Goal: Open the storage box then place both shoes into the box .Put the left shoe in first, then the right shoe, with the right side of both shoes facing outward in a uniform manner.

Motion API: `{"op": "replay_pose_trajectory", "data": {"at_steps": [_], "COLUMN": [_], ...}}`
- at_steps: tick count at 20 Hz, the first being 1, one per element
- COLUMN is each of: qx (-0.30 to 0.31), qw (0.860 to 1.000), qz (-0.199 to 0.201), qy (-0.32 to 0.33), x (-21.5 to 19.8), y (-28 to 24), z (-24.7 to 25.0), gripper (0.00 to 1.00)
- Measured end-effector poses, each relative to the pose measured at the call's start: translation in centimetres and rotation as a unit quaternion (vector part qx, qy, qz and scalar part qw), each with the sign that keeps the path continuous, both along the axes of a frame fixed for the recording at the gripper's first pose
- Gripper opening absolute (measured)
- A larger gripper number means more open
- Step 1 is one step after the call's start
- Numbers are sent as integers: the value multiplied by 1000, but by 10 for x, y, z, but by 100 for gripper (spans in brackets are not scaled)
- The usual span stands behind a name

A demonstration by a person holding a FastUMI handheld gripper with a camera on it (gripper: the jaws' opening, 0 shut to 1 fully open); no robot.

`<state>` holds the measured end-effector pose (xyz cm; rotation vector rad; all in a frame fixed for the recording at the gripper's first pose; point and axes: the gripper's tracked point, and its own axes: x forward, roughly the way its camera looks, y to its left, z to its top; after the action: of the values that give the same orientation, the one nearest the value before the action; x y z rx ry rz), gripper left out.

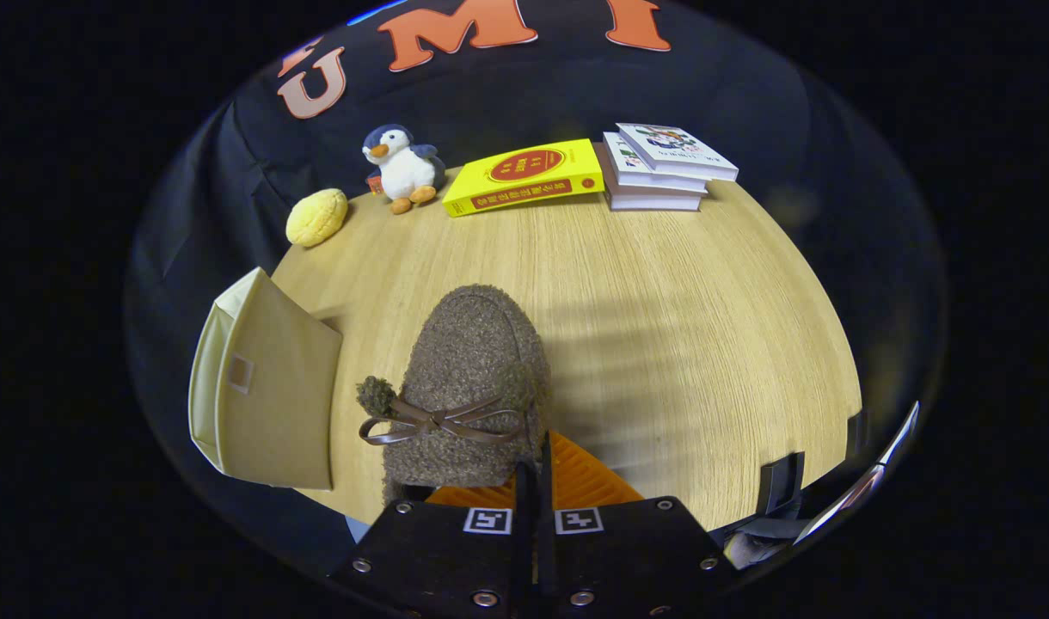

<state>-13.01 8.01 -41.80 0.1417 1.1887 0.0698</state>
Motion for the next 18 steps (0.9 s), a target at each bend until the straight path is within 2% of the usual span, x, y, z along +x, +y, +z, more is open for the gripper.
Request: {"op": "replay_pose_trajectory", "data": {"at_steps": [12, 18], "qx": [30, 49], "qw": [998, 996], "qz": [25, 50], "qy": [-46, -63], "x": [29, 39], "y": [123, 197], "z": [100, 129], "gripper": [4, 4]}}
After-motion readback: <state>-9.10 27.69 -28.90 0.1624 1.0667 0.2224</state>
